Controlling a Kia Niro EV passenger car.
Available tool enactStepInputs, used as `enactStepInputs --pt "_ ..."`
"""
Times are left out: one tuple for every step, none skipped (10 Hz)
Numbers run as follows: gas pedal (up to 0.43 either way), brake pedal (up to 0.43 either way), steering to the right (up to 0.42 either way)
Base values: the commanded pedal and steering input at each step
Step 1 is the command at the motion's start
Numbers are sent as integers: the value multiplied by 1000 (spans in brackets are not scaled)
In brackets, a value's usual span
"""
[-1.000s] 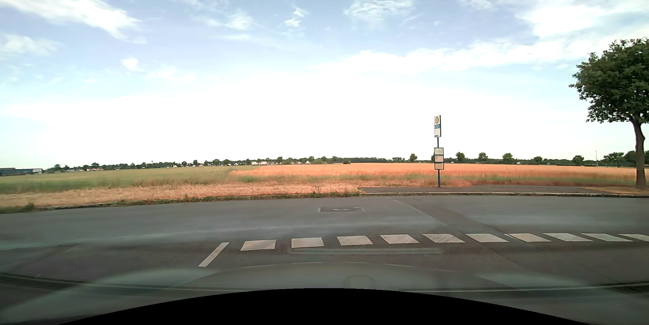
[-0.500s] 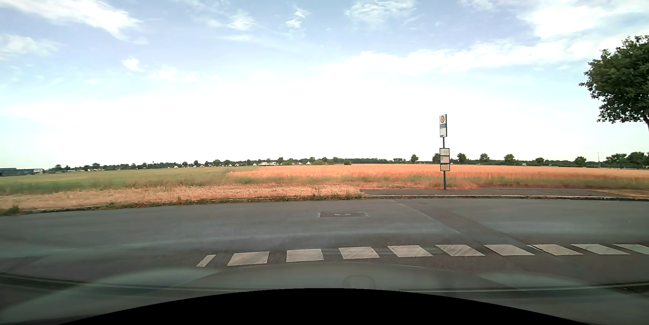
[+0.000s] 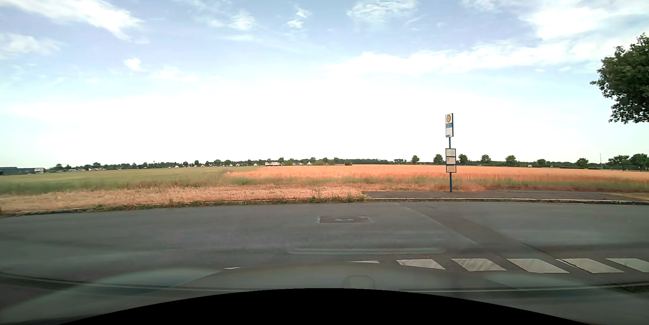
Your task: Follow the waypoints while adhering to traffic rules and regulations
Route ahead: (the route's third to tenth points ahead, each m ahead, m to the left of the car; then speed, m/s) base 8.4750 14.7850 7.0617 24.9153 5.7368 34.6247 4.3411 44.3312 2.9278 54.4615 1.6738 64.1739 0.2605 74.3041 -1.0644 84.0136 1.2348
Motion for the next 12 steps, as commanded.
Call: enactStepInputs --pt "0 37 -24" --pt "0 49 -22" --pt "0 67 -19" --pt "0 73 -17" --pt "0 73 -17" --pt "0 79 -17" --pt "0 85 -17" --pt "0 85 -17" --pt "0 98 -16" --pt "0 98 -17" --pt "0 98 -17" --pt "0 98 -17"
